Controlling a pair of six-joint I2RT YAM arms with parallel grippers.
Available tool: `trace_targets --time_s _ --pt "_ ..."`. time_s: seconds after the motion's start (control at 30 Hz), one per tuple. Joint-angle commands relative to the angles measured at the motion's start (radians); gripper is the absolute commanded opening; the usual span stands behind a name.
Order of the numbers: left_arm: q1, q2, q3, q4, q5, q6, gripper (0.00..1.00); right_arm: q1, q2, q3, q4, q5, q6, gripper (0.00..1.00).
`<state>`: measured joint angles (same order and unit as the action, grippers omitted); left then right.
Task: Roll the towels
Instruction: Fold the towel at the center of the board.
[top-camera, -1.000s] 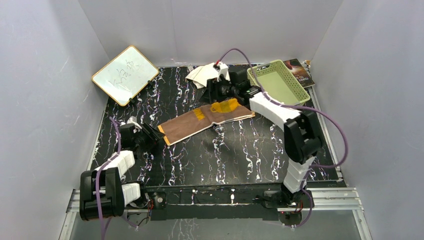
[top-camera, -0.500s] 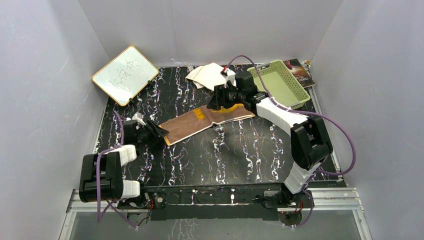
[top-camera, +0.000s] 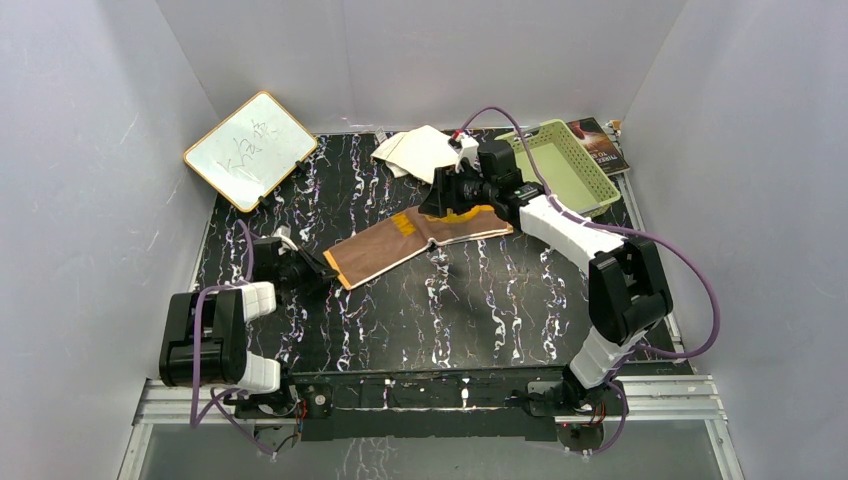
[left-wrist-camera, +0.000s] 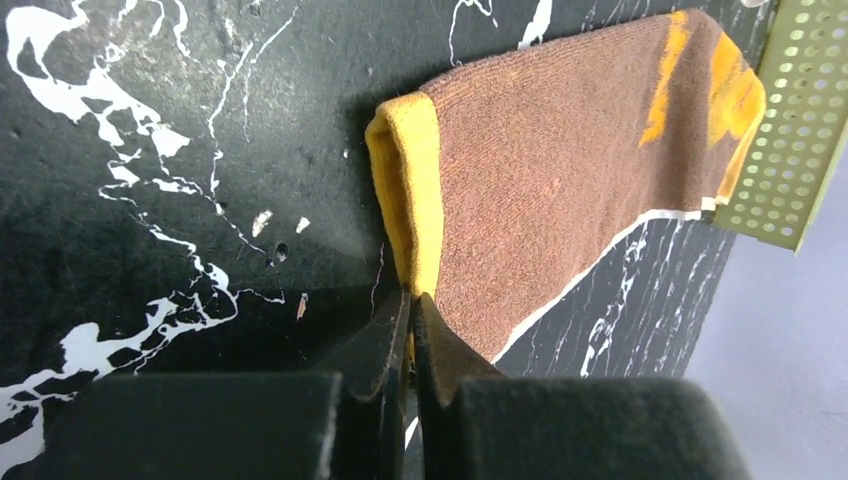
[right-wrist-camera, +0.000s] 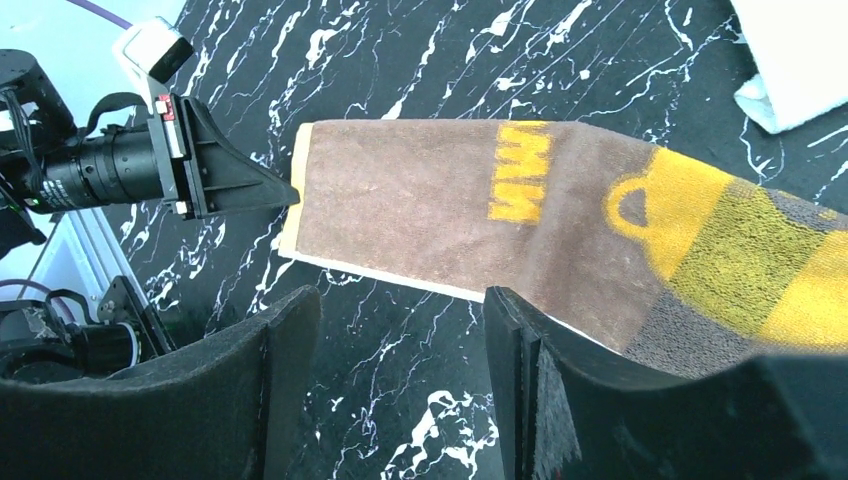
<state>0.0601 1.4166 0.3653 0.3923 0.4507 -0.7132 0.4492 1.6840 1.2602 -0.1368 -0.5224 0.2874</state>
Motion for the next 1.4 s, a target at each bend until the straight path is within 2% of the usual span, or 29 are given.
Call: trace_targets --time_s 0.0,0.13,0.2,0.33,0.57,0.83,1.03,1.13,1.37 --pt "-0.005 -0.018 0.067 -0.184 -0.102 0.048 0.0 -0.019 -0.062 -0.009 0.025 -0.004 -0.017 0.59" --pt "0.014 -0.083 0.14 -0.309 -0.178 0.089 0.0 -0.024 -0.081 -0.025 0.019 0.014 -0.026 0.6" --pt "0.058 -0.138 0.185 -0.395 -0.234 0.129 0.0 -0.023 -0.072 -0.042 -0.001 0.071 -0.04 0.6" --pt "0.078 -0.155 0.251 -0.479 -0.295 0.173 0.0 -0.023 -0.052 -0.059 -0.011 0.09 -0.049 0.59" --pt "0.079 -0.166 0.466 -0.706 -0.38 0.325 0.0 -0.024 -0.067 -0.08 -0.005 0.099 -0.038 0.59" --pt "0.096 -0.152 0.627 -0.889 -0.418 0.523 0.0 -0.021 -0.022 -0.088 -0.011 0.123 -0.012 0.58" --pt "0.094 -0.1 0.724 -0.949 -0.327 0.559 0.0 -0.022 -0.028 -0.084 -0.019 0.127 -0.006 0.58" --pt "0.057 -0.07 0.749 -0.949 -0.258 0.557 0.0 -0.021 -0.034 -0.08 -0.02 0.116 0.0 0.58" --pt "-0.173 0.08 0.961 -1.031 -0.317 0.544 0.0 -0.022 -0.049 -0.078 -0.031 0.101 0.014 0.59"
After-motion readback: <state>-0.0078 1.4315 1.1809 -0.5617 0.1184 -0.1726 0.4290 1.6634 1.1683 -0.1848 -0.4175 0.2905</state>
